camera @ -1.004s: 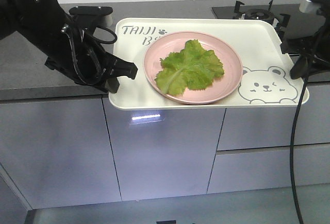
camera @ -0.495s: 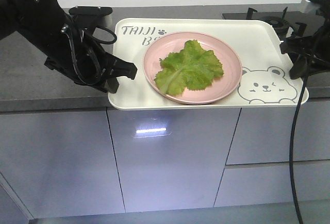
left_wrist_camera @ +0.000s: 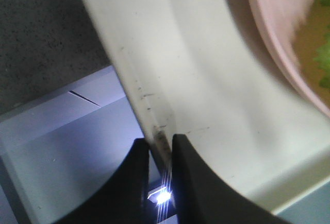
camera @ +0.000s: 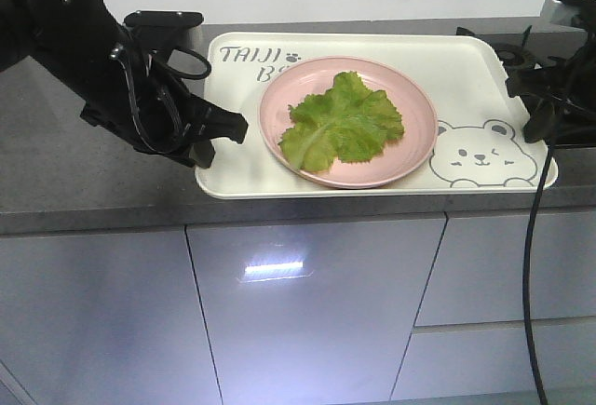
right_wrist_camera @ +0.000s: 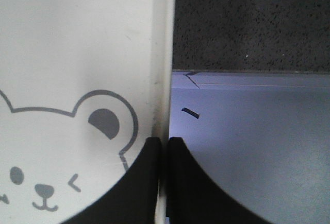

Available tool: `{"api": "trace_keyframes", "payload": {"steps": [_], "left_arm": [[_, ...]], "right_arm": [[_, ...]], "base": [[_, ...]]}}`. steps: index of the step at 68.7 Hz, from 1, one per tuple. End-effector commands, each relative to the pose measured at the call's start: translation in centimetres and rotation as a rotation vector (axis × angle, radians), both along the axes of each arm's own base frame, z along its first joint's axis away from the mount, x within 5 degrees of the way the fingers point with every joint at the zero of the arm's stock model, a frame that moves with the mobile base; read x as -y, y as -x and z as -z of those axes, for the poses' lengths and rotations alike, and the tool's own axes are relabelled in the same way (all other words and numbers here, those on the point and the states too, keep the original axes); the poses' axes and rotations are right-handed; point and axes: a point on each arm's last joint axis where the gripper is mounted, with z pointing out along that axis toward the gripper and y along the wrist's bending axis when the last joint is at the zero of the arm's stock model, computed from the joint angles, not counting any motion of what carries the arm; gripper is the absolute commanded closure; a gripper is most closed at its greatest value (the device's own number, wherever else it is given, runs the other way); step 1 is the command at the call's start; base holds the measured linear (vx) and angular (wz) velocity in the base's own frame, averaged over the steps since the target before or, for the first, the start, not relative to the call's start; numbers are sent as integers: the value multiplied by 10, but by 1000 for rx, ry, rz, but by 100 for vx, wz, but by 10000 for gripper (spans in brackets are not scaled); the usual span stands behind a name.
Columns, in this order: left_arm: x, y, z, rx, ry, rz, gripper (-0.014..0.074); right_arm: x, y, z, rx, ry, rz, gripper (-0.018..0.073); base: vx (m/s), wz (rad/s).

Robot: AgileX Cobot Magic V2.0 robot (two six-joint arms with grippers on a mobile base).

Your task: Transfer vegetables to tray and serve

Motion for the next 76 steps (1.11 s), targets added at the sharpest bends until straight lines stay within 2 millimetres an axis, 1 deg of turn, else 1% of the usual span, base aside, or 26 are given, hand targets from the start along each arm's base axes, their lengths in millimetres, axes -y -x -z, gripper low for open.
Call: {"api": "trace_keyframes", "payload": {"steps": [1, 76], "left_arm": [[8, 12, -33, 120, 114, 44, 602], [8, 12, -33, 120, 114, 44, 602]], "right_arm": [[-11, 13, -30, 71, -75, -24, 565], [-11, 13, -30, 71, -75, -24, 565]], "base": [[14, -1], [12, 2]]}}
